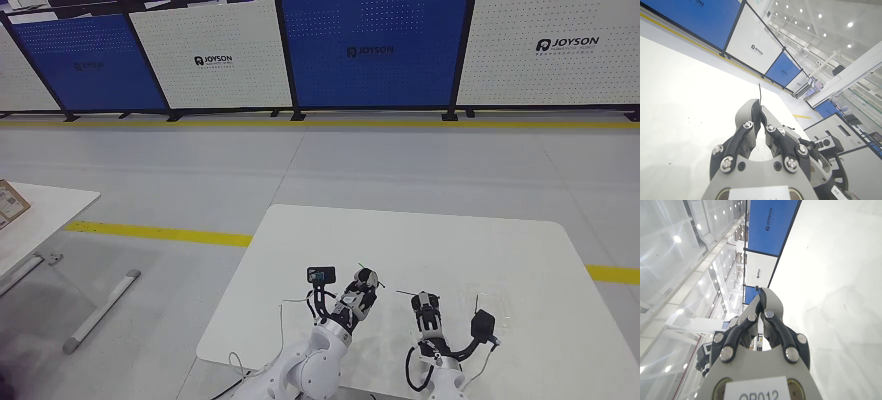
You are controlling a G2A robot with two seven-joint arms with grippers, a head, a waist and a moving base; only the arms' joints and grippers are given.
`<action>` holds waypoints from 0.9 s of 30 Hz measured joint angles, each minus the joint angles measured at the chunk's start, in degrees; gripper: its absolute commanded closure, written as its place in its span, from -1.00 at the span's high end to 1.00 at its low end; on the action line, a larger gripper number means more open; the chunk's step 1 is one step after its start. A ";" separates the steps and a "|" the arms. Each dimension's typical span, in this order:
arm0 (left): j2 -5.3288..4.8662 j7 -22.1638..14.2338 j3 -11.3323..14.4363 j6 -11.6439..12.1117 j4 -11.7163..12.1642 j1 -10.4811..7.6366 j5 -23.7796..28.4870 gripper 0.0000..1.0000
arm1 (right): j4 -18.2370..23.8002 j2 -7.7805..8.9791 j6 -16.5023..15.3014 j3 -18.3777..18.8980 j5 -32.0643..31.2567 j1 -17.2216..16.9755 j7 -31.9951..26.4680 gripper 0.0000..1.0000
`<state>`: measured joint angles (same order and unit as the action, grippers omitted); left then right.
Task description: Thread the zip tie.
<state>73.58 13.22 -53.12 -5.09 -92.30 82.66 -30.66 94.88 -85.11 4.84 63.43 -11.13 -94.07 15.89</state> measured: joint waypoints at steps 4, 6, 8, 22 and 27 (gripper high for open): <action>0.00 0.00 0.00 0.00 0.00 0.00 0.01 -1.00 | -0.08 0.02 -0.26 -0.02 -0.15 0.06 -0.27 -1.00; 0.00 0.00 0.00 0.01 0.00 0.00 0.01 -1.00 | -0.51 0.11 -1.45 -0.11 -0.84 0.36 -1.50 -1.00; 0.00 0.00 0.00 0.01 0.00 0.00 0.01 -1.00 | -1.22 0.22 -3.47 0.06 -0.72 0.67 -3.24 -1.00; 0.00 0.00 0.00 0.01 0.00 0.00 0.01 -1.00 | -2.55 0.39 -7.77 0.80 2.33 1.10 -7.61 -1.00; 0.00 0.00 0.00 0.01 0.00 0.00 0.01 -1.00 | -2.34 0.21 -6.87 0.55 1.99 1.10 -5.27 -1.00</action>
<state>73.58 13.22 -53.13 -5.08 -92.31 82.66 -30.65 92.54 -84.90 -2.03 63.98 -9.14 -92.97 10.62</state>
